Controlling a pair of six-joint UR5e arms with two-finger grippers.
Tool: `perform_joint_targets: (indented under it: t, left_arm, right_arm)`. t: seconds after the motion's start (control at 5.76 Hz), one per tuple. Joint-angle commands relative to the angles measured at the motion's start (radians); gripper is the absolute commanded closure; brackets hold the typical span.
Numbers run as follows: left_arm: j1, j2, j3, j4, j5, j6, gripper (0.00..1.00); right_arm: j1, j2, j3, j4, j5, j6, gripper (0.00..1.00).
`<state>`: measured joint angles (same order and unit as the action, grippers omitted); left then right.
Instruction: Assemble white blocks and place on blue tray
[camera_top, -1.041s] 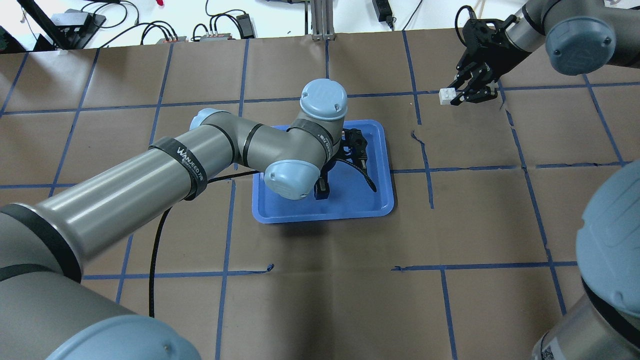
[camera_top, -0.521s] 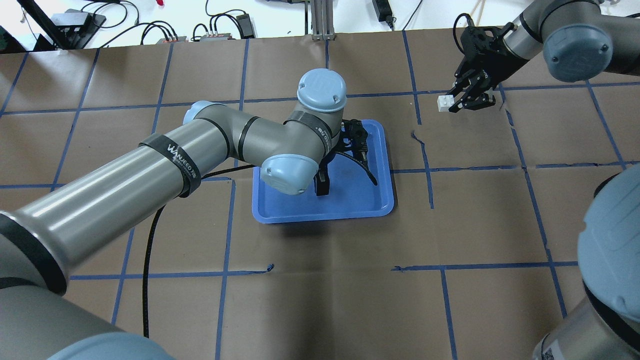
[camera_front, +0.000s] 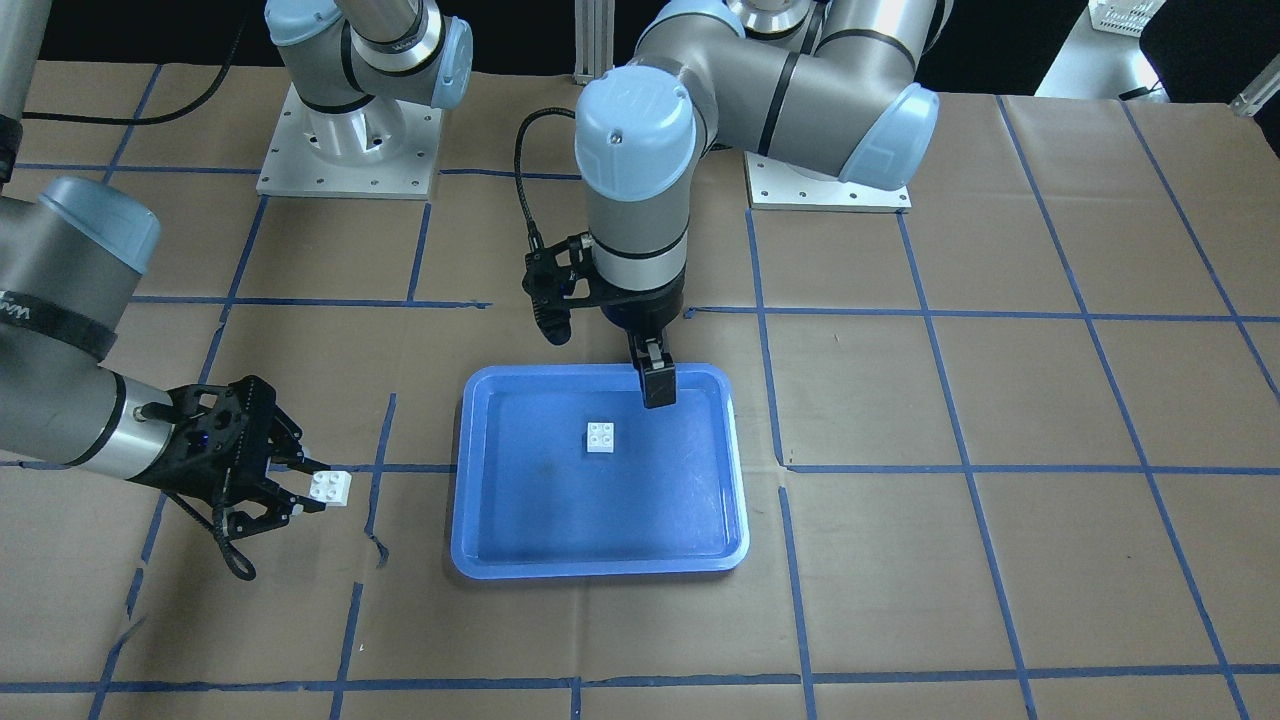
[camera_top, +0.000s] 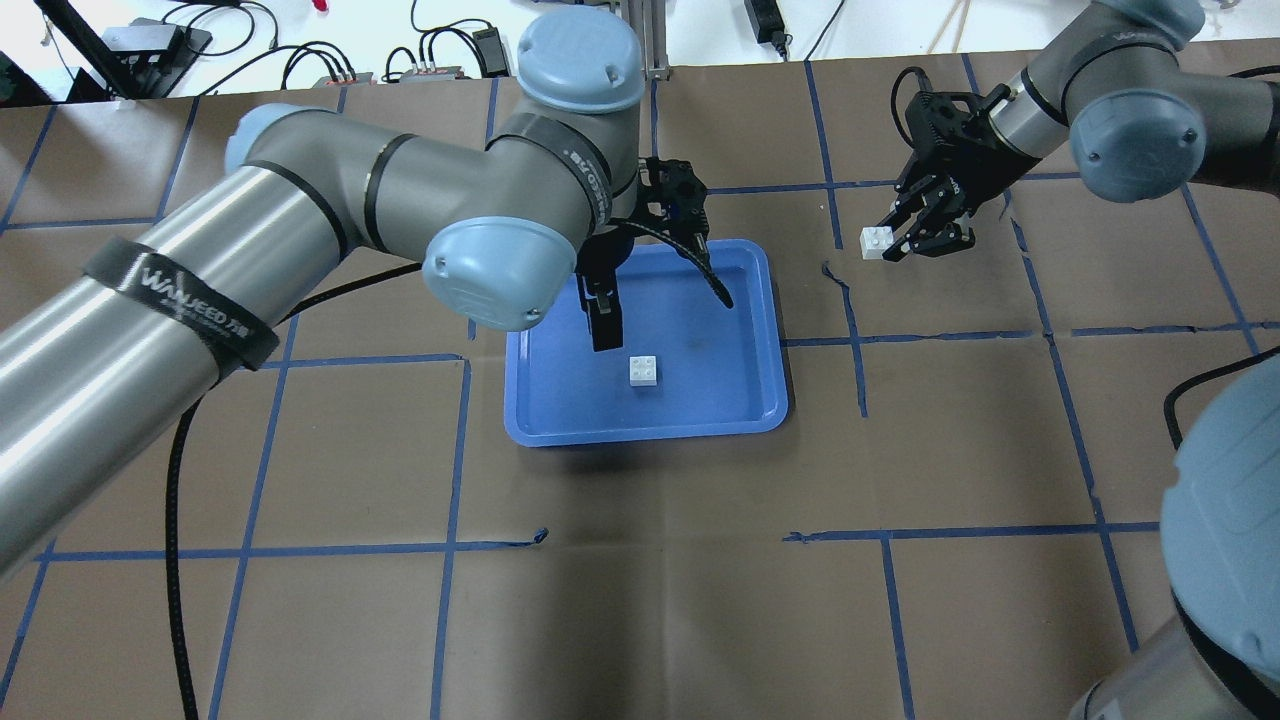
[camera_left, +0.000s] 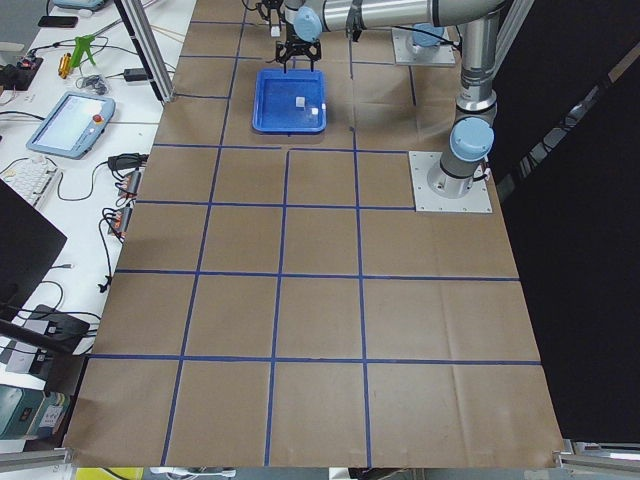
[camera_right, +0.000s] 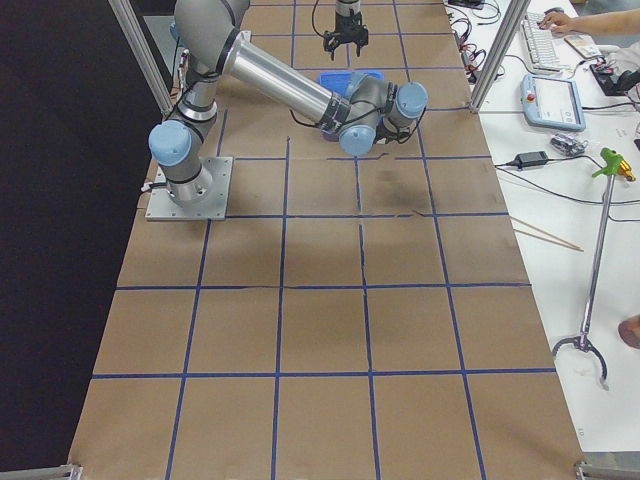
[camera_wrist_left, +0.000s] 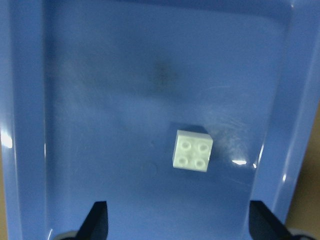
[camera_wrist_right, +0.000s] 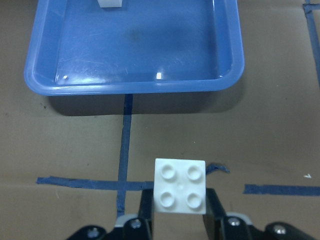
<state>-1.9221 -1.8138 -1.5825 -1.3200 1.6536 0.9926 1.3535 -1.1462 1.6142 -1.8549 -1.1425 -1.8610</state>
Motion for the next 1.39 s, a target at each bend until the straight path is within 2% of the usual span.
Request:
perform_joint_targets:
  t: [0.0,0.35,0.69,1.04,1.21]
  left_arm:
    - [0.038,0.159,-0.001,-0.158,-0.003,-0.161,0.03]
    - [0.049,0.244,-0.001,-0.211,0.005,-0.531,0.03]
    - [0.051,0.269,-0.004,-0.243,0.003,-1.035,0.01]
    - [0.098,0.295,-0.007,-0.268,-0.078,-1.126,0.01]
    - [0.115,0.292,-0.033,-0.257,-0.075,-1.1,0.01]
  right_arm:
    - [0.092,-0.009,0.013,-0.003,0.003,0.07,0.74]
    - [0.18,-0.02,0.071,-0.129,0.003,0.159,0.74]
    - [0.281,-0.02,0.249,-0.493,0.003,0.314,0.74]
    - [0.324,-0.017,0.358,-0.695,0.003,0.399,0.74]
    - [0.344,-0.012,0.39,-0.746,0.004,0.464,0.74]
